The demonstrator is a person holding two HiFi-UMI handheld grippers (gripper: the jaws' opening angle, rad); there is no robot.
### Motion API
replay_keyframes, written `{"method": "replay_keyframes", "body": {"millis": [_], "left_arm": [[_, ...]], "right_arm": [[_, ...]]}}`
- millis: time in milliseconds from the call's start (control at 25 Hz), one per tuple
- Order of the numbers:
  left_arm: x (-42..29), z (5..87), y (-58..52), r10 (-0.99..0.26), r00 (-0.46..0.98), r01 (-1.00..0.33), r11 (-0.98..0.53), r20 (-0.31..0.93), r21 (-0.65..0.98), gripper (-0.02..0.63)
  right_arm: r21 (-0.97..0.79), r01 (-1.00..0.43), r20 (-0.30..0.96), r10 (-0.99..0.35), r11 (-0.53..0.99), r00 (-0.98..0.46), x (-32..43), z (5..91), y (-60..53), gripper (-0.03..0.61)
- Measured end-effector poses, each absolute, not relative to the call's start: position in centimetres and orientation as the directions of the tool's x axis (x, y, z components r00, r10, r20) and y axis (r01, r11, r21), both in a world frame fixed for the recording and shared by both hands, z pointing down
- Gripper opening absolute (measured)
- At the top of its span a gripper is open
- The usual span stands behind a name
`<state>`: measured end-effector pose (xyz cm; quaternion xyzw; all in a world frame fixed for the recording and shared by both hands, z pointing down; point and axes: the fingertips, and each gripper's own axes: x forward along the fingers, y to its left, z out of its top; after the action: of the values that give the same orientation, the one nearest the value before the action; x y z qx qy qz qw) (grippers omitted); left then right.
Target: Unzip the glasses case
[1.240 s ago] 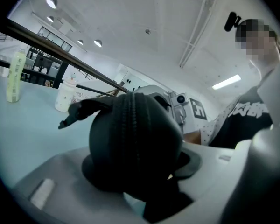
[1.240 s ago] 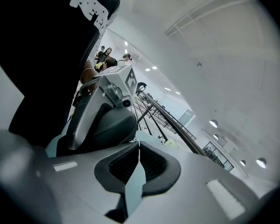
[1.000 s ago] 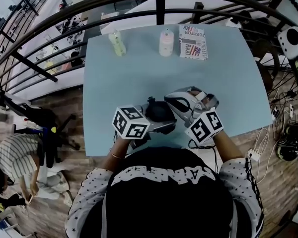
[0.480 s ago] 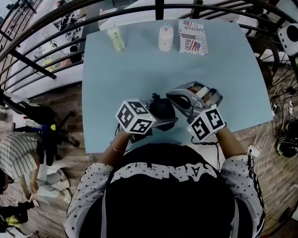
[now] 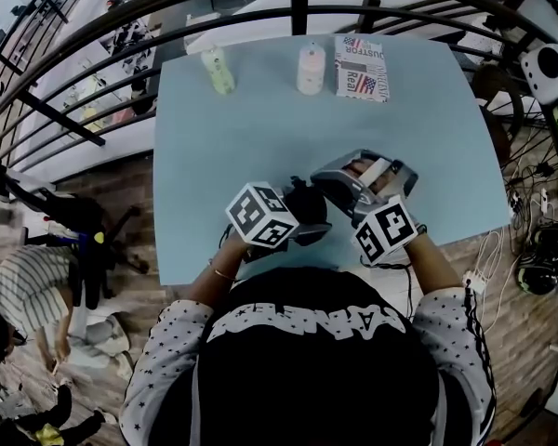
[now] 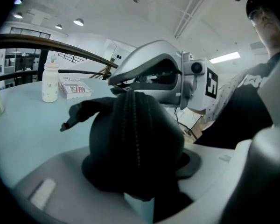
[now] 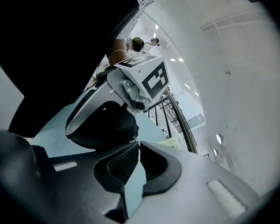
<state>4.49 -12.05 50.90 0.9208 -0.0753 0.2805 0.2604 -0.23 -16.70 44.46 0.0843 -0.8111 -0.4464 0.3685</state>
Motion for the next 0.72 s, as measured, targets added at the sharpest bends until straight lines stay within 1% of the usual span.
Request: {"method": "replay_keyframes", "body": {"millis": [200, 320, 480, 720], "left_arm": [[4.7, 51.7, -11.8, 0.02, 0.818, -0.288, -0.852, 0.575, 0.438, 0.0], [4.7, 51.8, -11.7, 0.019, 0.819, -0.287, -0.852, 0.574, 0.438, 0.0], [4.6, 51.7, -11.9, -0.023, 0.823, -0.313, -0.853, 0.568, 0.418, 0.0], [4.6, 50.6, -12.7, -0.102, 0.84, -0.348, -0.855, 0.533, 0.385, 0.0]], "right_arm": [[0.806, 0.265, 0.543, -0.484, 0.529, -0.686, -0.4, 45.0, -16.5, 0.018], [0.804, 0.272, 0.547, -0.477, 0.529, -0.688, -0.5, 45.1, -16.4, 0.018], [0.806, 0.216, 0.519, -0.483, 0.552, -0.705, -0.5, 44.8, -16.4, 0.02], [0.78, 0.062, 0.447, -0.486, 0.623, -0.751, -0.4, 43.5, -16.9, 0.029]]}}
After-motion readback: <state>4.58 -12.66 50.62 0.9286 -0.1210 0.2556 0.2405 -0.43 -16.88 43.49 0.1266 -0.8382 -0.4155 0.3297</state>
